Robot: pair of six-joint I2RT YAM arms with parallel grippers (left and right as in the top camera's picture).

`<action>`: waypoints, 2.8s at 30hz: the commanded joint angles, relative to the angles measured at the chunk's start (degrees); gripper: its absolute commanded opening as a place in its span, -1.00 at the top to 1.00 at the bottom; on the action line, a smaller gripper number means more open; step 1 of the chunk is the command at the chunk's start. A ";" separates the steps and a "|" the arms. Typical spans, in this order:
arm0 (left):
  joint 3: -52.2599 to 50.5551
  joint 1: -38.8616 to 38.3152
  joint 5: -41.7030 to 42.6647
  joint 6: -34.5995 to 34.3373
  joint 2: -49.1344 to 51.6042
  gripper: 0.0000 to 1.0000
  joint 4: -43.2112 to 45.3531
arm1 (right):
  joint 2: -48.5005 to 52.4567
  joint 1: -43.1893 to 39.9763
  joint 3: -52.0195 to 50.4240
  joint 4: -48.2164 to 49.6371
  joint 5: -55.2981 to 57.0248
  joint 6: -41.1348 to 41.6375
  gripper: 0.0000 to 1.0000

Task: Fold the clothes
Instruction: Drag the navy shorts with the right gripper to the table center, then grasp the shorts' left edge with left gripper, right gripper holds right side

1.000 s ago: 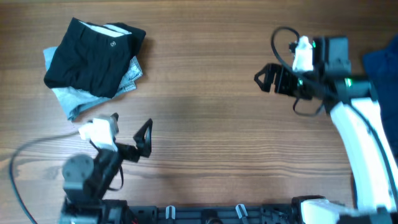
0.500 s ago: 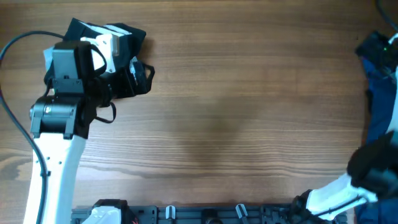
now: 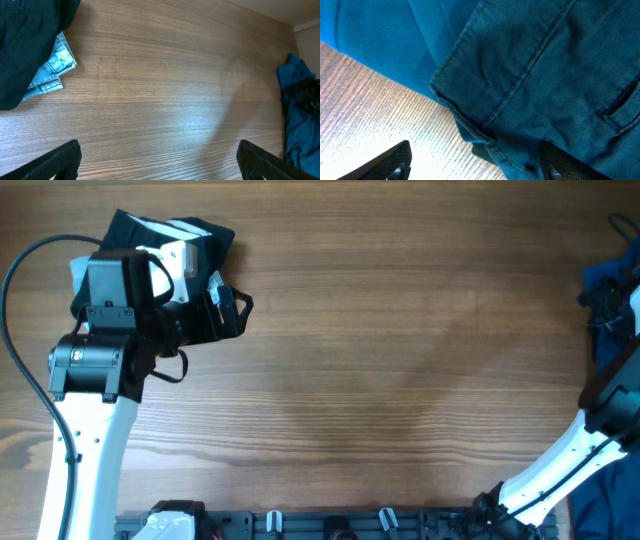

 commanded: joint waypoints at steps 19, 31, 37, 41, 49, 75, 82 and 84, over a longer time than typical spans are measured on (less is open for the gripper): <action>1.22 -0.50 1.16 -0.50 -0.22 -1.00 -0.98 | -18.60 3.89 1.95 -2.97 -32.70 -4.90 0.91; 1.22 -0.50 0.72 1.29 -0.63 -1.00 2.34 | -17.14 45.20 0.22 -4.55 -24.92 -7.54 0.83; 1.20 -0.50 -1.31 1.27 -0.63 -1.00 2.36 | -18.80 51.52 0.22 -3.76 -17.70 -10.25 -0.14; 1.16 -0.52 -1.27 1.25 -0.02 -1.00 2.32 | -19.63 44.76 0.22 -7.39 -17.68 -5.68 -0.35; 1.16 -3.76 -1.25 1.27 9.70 -1.00 2.32 | -15.61 28.83 -2.78 -18.99 -21.29 1.27 -0.14; 1.11 -6.64 -1.62 -2.27 34.12 -0.99 14.01 | -5.84 51.19 -21.18 -16.87 -12.83 0.31 0.91; 1.27 -6.12 5.05 -8.79 44.15 -0.99 28.89 | -11.98 49.53 -21.16 -11.67 -18.47 -4.83 0.75; 1.27 -6.12 8.17 -9.60 46.25 -1.00 31.65 | -16.52 49.05 -21.16 -10.49 -19.56 -6.36 0.53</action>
